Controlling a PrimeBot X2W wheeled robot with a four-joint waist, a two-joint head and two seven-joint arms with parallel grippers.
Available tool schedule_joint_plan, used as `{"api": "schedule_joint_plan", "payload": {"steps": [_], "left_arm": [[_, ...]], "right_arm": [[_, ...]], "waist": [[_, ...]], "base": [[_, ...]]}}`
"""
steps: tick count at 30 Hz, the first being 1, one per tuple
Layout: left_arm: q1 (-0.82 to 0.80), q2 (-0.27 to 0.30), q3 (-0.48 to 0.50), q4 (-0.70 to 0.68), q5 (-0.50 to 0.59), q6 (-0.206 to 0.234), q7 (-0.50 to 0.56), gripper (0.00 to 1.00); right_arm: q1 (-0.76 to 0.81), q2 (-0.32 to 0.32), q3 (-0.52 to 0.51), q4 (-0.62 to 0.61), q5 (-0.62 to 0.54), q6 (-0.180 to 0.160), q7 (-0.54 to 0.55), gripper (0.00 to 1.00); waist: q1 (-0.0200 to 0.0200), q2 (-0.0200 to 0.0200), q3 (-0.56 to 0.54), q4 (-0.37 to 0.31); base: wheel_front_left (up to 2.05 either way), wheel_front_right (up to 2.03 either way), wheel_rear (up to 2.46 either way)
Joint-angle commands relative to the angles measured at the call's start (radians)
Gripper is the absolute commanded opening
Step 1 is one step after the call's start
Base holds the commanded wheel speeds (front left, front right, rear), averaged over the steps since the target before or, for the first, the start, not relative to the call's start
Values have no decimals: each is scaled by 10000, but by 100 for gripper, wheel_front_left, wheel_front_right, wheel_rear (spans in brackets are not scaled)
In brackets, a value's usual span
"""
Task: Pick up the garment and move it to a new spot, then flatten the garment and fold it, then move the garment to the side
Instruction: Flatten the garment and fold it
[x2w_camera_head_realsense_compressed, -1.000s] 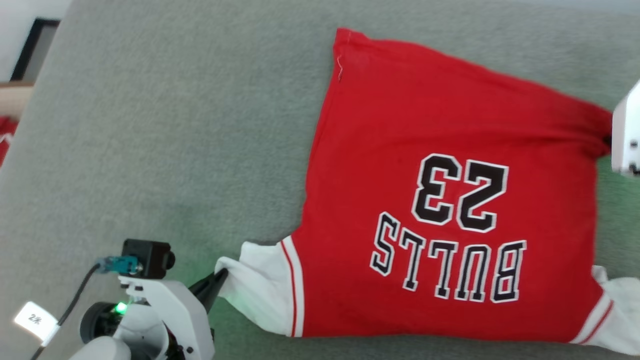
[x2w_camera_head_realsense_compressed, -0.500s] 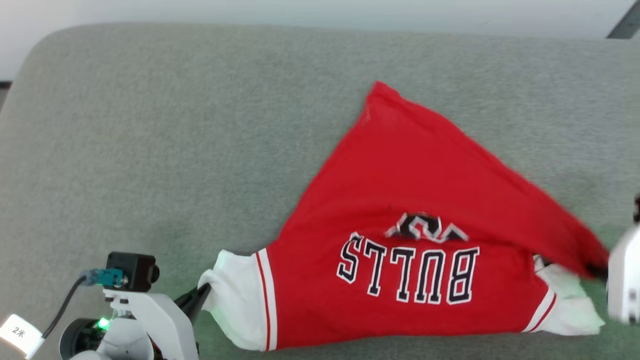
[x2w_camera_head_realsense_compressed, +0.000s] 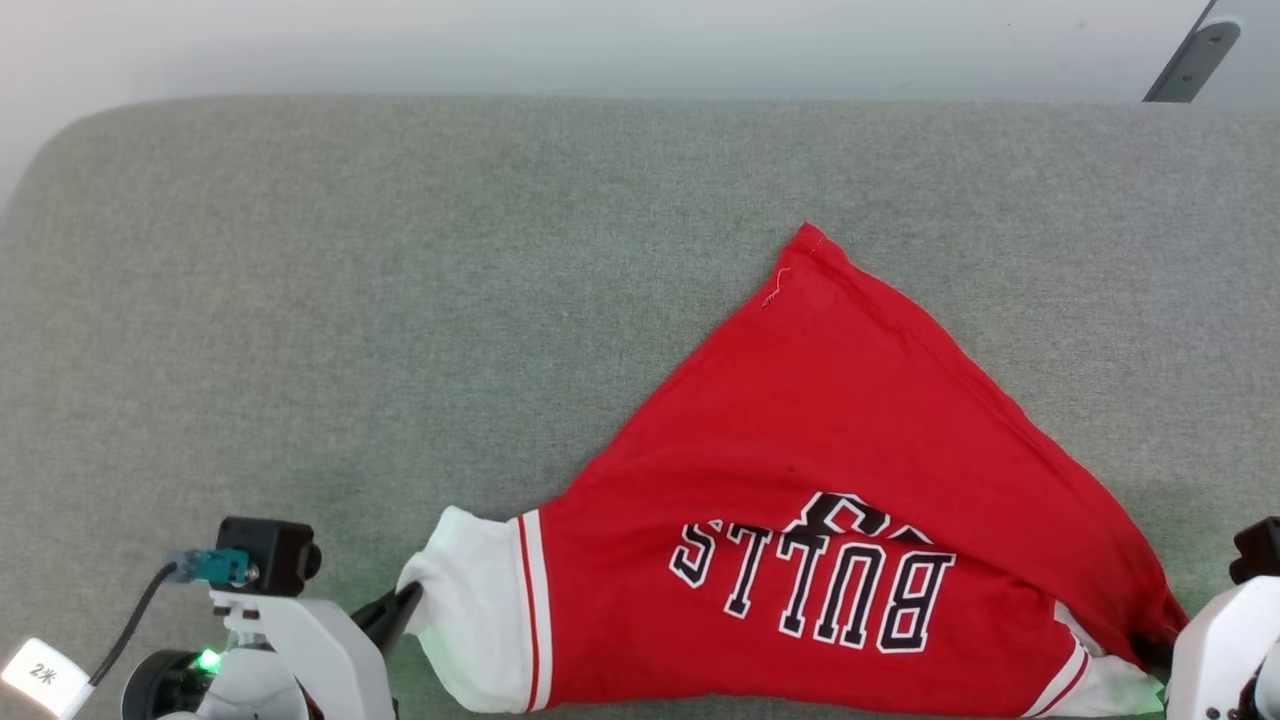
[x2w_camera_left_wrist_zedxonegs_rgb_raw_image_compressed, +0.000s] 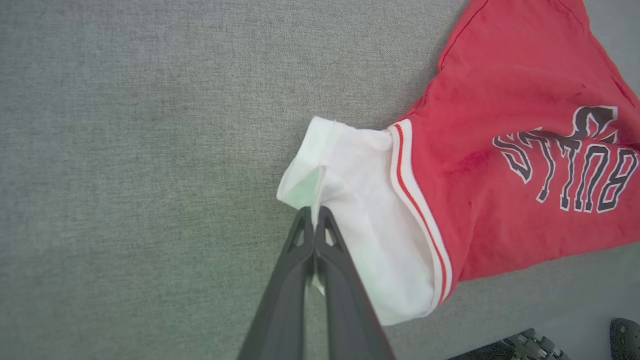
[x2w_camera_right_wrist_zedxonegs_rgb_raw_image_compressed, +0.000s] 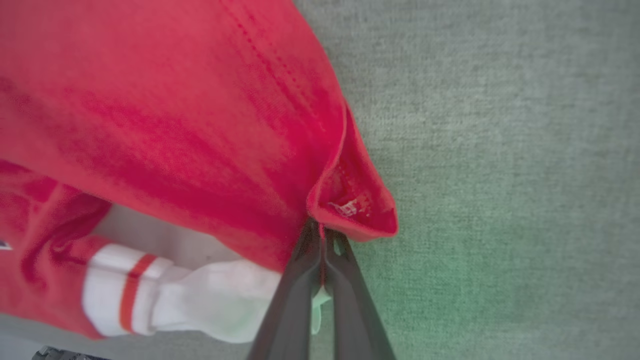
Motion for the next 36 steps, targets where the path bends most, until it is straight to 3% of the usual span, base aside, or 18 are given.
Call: {"api": "schedule_joint_plan", "payload": {"steps": [1,7,16,21,27,36], "left_arm": [[26,-56,-9,49,-64,-43,-45,0],[110,-55,22,91,-116,-34,-104,0],[81,-70,50,-24,-118,-10,-167,0],[-119,-150,-5,-73,-44,-92,-147,0],[-431,-286,-99,-30,64,-226,-94,0],[-1179,-795,-390,306,226,-633,-44,0]], "right_arm": [[7,-5,199,522,-105,-17,-143,100],[-230,-292,360,513,101,-17,-130,100],[-584,-593,42,-2041,466,-15,431,100],[-1580,-639,522,-2776,263,-15,-26,100],[-3296,-850,1683,-1796,40,-15,-1269,100],[-6668,-1294,3941,2097,77,-15,-2791,100]], "waist": [[0,0,-48,5],[0,0,-131,-6],[0,0,-95,47],[0,0,72,238],[0,0,361,580],[0,0,1019,1527]], "base": [[0,0,0],[0,0,0],[0,0,0],[0,0,0],[0,0,0],[0,0,0]]}}
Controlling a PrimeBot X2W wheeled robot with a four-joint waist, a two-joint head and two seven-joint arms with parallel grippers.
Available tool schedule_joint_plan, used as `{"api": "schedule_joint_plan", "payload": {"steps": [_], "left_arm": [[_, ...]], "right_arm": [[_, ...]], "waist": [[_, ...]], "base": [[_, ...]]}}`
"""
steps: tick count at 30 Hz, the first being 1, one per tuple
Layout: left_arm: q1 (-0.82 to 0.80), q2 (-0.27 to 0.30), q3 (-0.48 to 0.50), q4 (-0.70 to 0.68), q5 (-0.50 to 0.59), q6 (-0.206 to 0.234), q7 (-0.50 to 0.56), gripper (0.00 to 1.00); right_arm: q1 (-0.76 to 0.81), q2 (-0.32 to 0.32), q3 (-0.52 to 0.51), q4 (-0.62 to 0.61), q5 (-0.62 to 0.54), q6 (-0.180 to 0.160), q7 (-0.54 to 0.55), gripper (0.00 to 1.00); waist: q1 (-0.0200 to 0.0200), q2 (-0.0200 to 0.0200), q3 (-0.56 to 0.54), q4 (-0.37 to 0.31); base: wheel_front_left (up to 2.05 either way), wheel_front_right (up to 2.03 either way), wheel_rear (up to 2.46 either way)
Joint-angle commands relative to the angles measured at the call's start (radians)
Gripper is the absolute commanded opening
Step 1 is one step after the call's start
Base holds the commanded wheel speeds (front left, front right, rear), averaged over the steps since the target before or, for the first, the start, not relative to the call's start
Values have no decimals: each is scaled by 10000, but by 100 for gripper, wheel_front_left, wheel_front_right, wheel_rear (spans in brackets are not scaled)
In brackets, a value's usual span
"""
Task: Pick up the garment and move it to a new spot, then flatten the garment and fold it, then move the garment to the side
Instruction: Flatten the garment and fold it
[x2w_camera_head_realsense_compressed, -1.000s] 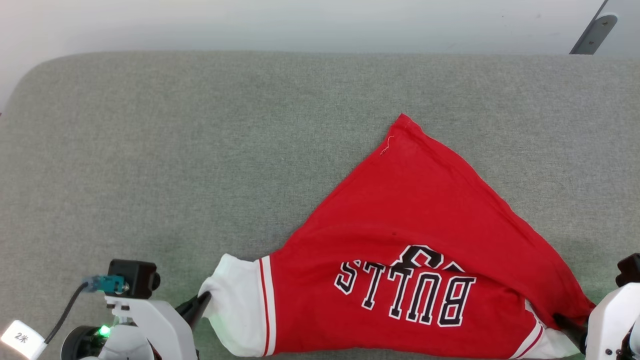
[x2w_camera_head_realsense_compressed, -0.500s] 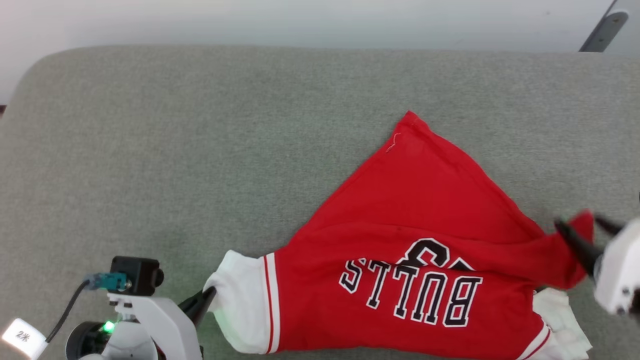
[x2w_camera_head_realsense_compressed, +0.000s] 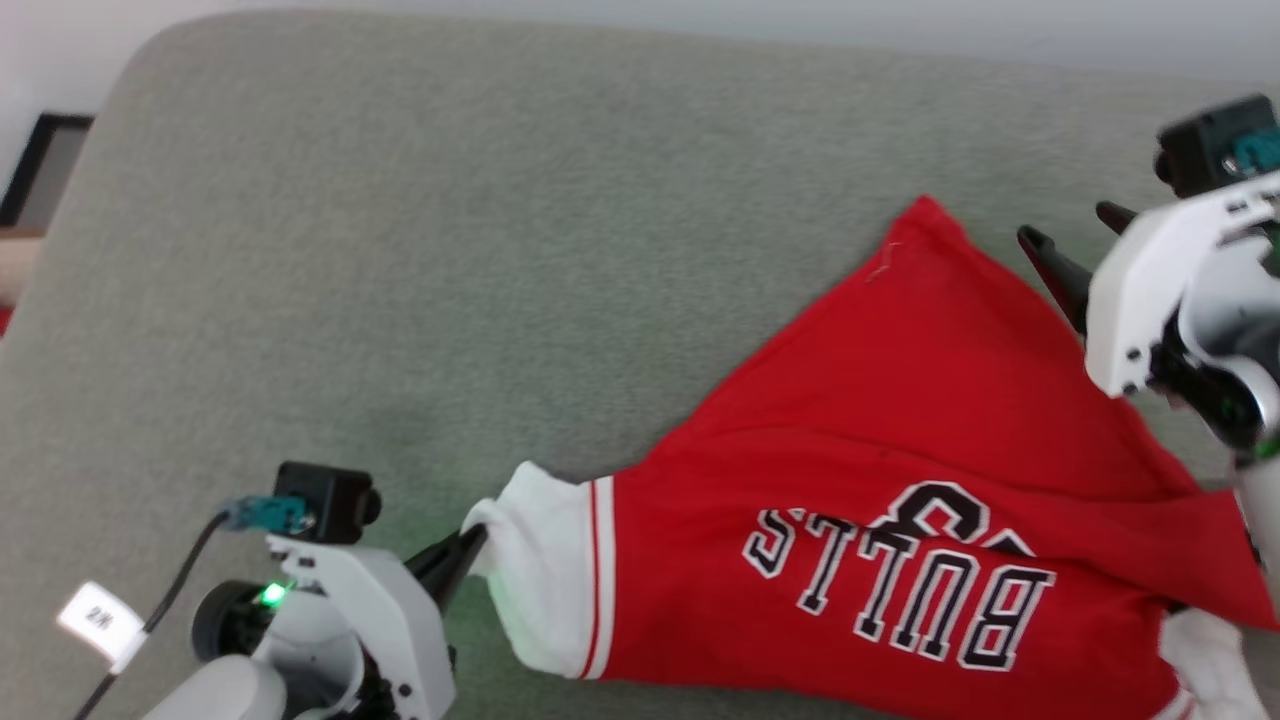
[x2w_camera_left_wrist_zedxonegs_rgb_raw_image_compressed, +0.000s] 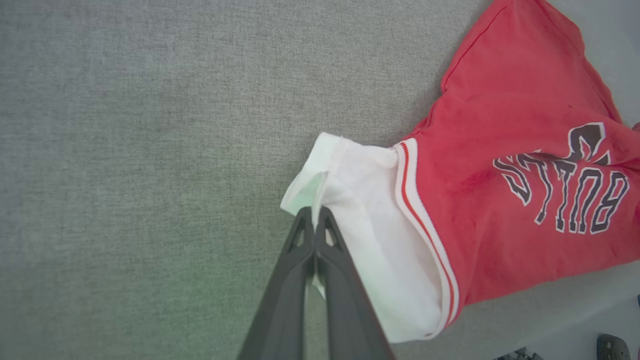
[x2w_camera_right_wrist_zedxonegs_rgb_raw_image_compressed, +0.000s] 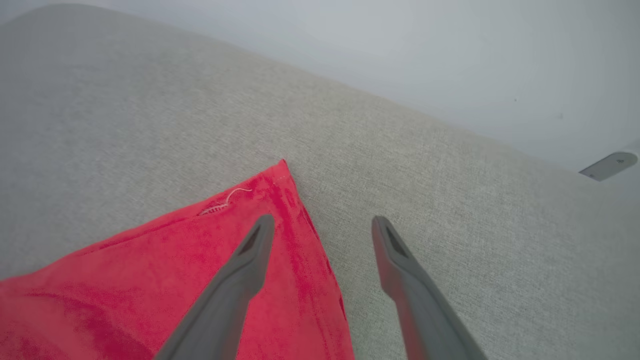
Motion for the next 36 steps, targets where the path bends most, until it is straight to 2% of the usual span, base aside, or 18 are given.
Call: {"api": "schedule_joint_plan", "payload": {"steps": [1,9,15,16,17,24,33,36], "left_arm": [[-219,-127,-64,80,79,-118,22,0],[-894,-659,-351,685,206,-565,28,0],[-1142,-939,-449,1077,192,-805,-78,0],[-1175,-950,-455,1143,194,-845,-84,0],[-1192,-967,-455,1190,193,-871,-105,0],[-1406,-809,-349,1416,78,-936,79,0],[-3150,432,289,1156,235,-721,1441,0],[-4029,771,482,1254,312,-786,1979,0]], "right_arm": [[-465,-94,367,593,115,-15,-100,100],[-2515,-365,2350,3582,852,-15,640,100],[-3182,-391,3522,5292,1528,-15,1762,100],[-3180,-364,3612,5604,1623,-15,2020,25],[-3212,-347,3680,5884,1692,-15,2230,0],[-3814,-234,3951,6374,1876,-15,2128,0],[-4188,-559,3874,5433,2423,-15,988,0],[-4152,-699,3737,5074,2572,-15,625,0]], "waist": [[0,0,430,531],[0,0,847,1295],[0,0,1025,1606],[0,0,1031,1629],[0,0,1028,1641],[0,0,773,1384],[0,0,-278,497],[0,0,-692,176]], "base": [[0,0,0],[0,0,0],[0,0,0],[0,0,0],[0,0,0],[0,0,0],[0,0,0],[0,0,0]]}}
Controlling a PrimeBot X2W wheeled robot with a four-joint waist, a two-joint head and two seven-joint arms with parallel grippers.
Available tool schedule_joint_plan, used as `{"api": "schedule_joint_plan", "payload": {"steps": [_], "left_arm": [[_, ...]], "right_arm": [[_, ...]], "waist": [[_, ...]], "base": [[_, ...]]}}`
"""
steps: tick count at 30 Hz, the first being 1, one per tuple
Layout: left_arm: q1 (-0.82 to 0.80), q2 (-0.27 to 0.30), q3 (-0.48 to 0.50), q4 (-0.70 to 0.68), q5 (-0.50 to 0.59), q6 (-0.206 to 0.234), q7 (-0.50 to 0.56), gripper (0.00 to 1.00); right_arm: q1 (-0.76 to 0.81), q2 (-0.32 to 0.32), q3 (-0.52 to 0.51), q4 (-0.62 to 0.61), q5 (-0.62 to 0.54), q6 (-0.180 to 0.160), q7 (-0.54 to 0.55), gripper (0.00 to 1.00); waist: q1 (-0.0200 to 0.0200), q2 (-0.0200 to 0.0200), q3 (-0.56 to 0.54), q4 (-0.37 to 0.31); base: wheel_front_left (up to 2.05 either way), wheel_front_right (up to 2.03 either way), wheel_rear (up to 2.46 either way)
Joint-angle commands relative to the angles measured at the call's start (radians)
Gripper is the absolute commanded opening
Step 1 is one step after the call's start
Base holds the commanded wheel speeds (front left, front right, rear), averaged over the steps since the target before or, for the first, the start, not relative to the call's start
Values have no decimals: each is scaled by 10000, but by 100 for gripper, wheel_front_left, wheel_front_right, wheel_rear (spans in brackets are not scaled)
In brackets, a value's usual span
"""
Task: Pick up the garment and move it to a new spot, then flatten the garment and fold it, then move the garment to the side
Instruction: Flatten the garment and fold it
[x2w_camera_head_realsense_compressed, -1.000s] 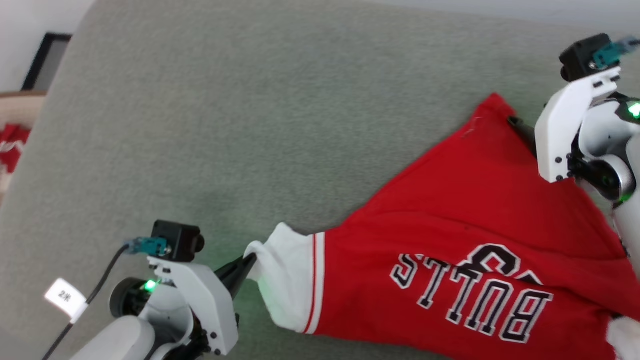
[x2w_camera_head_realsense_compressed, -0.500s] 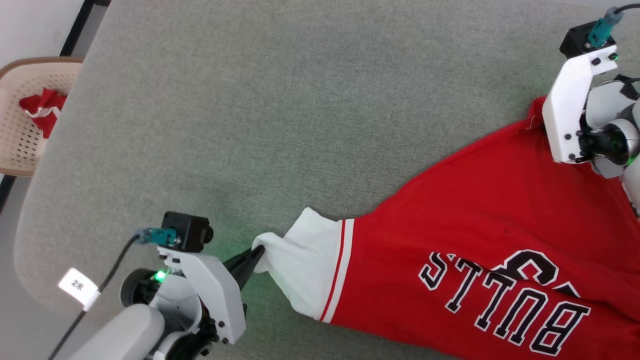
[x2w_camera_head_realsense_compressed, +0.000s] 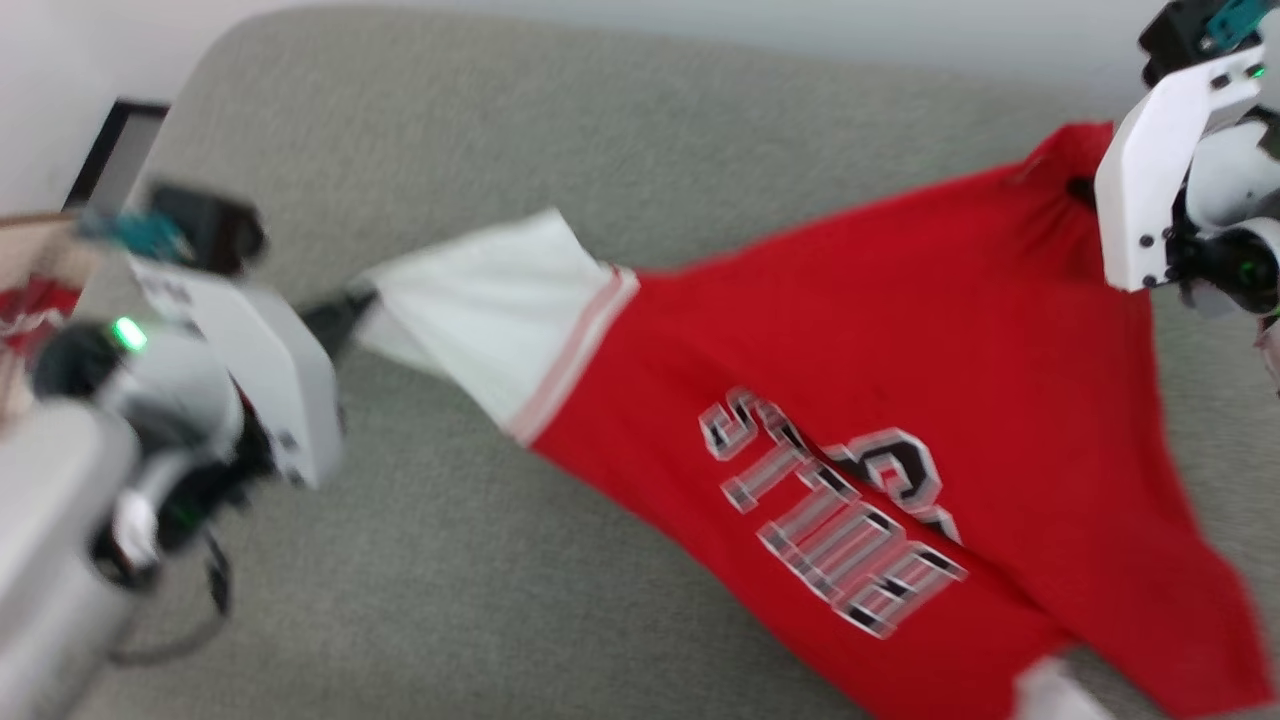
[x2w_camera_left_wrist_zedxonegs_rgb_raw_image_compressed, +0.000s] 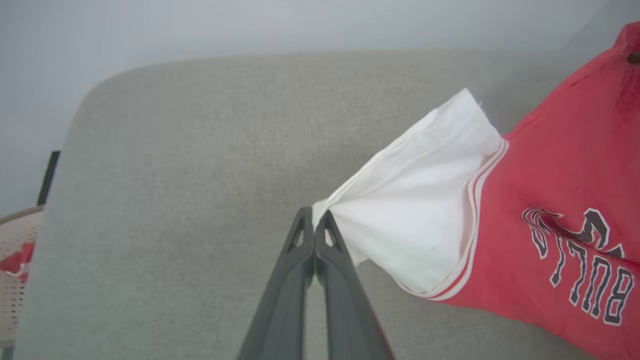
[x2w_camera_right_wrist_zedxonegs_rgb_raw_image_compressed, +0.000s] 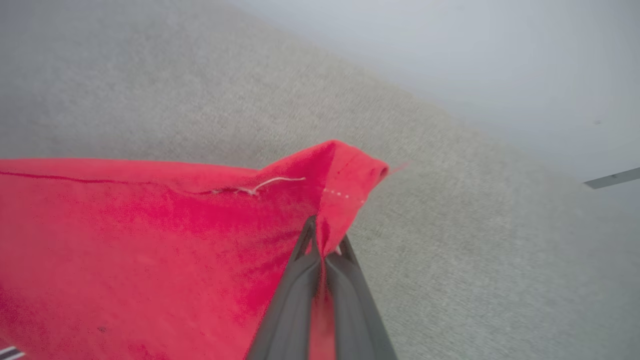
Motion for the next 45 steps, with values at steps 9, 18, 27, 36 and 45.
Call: {"api": "schedule_joint_plan", "payload": {"steps": [9,18,27,36,45], "left_arm": [[-3059,197,112,1251,825,-613,916,0],[-5301,-252,-46,3060,1614,-1304,699,0],[-6977,-835,-95,4628,1913,-1769,483,0],[-8912,-1548,-125,6092,2582,-2203,-877,0],[-11230,-2263,-227,7771,3614,-2288,-3005,0]], "right_arm": [[83,-371,-731,-1595,-29,-15,-594,0],[260,-320,-1902,-3244,-578,-15,-351,0],[515,69,-3367,-4343,-1539,-17,105,0],[-285,877,-4600,-4303,-3059,-17,-834,0],[-2145,1598,-4952,-3061,-4816,-15,-3593,0]], "waist": [[0,-1,-1787,-1384],[0,-1,-2465,-1822],[0,-1,-2266,-1962],[0,-1,-517,-2033],[0,-1,1591,-2091]], "base": [[0,0,0],[0,0,0],[0,0,0],[0,0,0],[0,0,0]]}}
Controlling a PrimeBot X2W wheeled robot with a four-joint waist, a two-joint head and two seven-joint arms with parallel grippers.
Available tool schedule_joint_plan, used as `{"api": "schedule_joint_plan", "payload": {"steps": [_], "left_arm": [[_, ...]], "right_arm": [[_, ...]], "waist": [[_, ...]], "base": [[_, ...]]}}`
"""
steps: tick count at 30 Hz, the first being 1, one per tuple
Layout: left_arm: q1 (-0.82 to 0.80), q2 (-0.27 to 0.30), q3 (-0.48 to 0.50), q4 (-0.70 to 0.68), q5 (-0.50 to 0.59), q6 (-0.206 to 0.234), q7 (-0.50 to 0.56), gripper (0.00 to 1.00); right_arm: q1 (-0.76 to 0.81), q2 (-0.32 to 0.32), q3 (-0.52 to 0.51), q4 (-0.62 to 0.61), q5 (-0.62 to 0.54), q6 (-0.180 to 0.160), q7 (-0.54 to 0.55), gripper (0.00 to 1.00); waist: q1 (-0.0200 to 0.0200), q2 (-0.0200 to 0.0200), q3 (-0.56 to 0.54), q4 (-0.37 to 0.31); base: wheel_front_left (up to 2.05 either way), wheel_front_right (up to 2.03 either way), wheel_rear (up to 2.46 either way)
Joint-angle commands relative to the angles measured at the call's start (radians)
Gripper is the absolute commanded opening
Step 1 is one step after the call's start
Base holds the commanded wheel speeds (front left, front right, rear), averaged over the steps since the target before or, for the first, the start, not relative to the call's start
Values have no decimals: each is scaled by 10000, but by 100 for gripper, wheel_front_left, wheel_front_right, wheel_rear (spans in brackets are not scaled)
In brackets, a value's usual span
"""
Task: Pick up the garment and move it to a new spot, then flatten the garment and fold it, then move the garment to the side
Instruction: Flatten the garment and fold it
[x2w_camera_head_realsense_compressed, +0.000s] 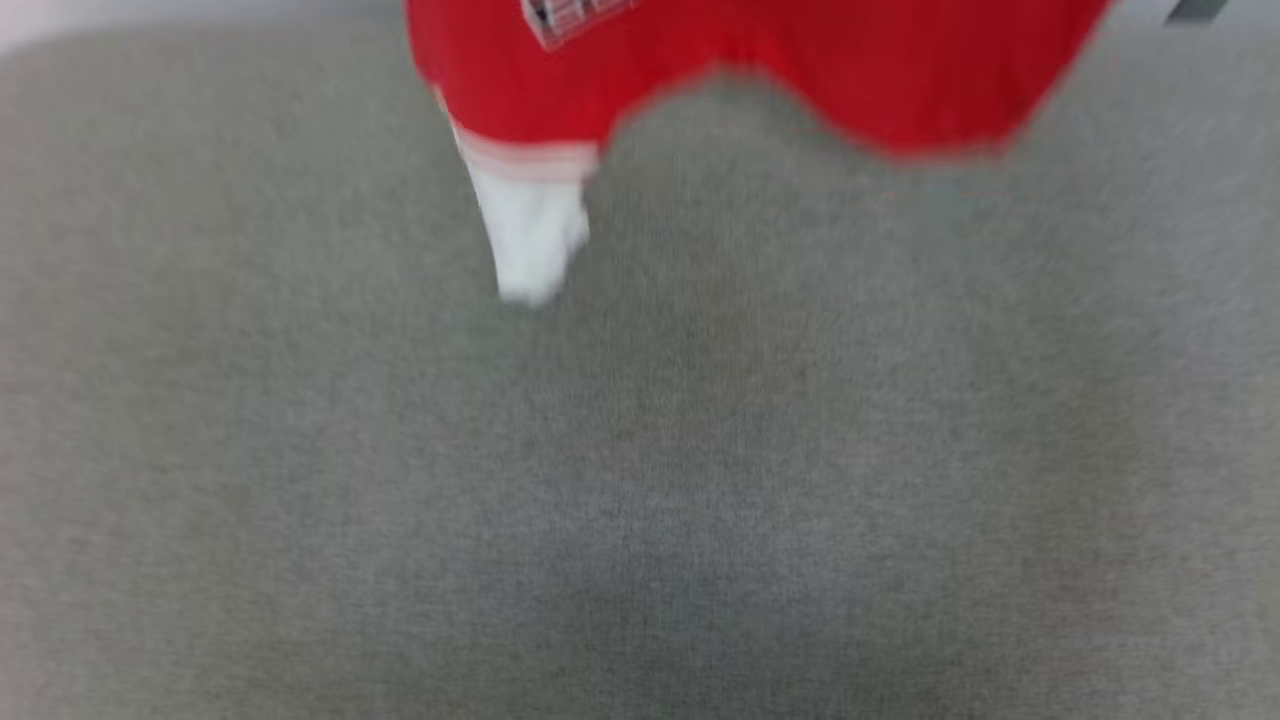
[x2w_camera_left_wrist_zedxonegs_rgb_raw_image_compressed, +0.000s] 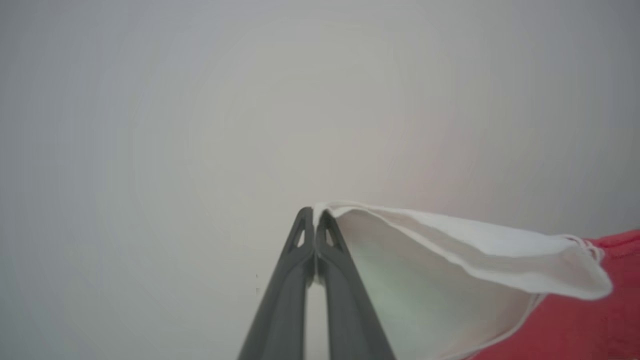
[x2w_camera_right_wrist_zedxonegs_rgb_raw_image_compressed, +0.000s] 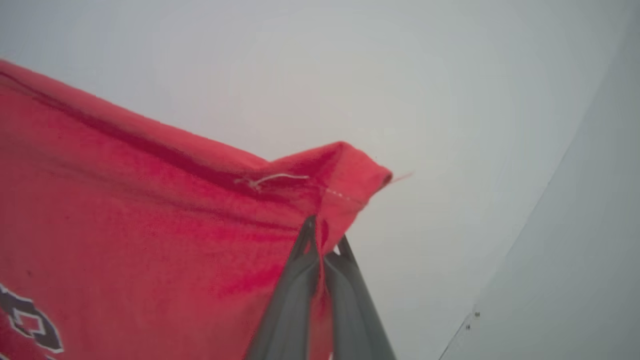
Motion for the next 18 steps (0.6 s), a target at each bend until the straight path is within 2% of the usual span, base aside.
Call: {"api": "schedule_joint_plan", "payload": {"steps": [1,5,7,9,13,18], "left_arm": [[-174,5,57,61,46,42,-144,0],[-1117,-294,266,719,384,135,-2095,0],[-1385,-422,361,991,455,69,-3119,0],[-1226,-532,258,1394,456,-157,-3552,0],[-506,-538,-100,2193,227,-501,-3462,0],[1148,-441,-725,2800,-144,-634,-2760,0]], "right_arm": [[-162,30,-32,58,-148,-19,-138,0],[-811,178,-192,764,-1151,-19,-2017,0],[-1029,161,-167,1099,-1622,-19,-2761,0],[-949,186,-58,1589,-1851,-17,-3182,0],[-507,173,327,2678,-1679,-19,-3142,0],[489,-44,1250,3629,-796,-20,-2733,0]], "waist": [[-1,0,1425,-39],[-1,0,2019,24],[-1,0,2207,109],[-1,0,2254,204],[-1,0,2092,362],[-1,0,1635,505]], "base": [[0,0,0],[0,0,0],[0,0,0],[0,0,0],[0,0,0],[0,0,0]]}}
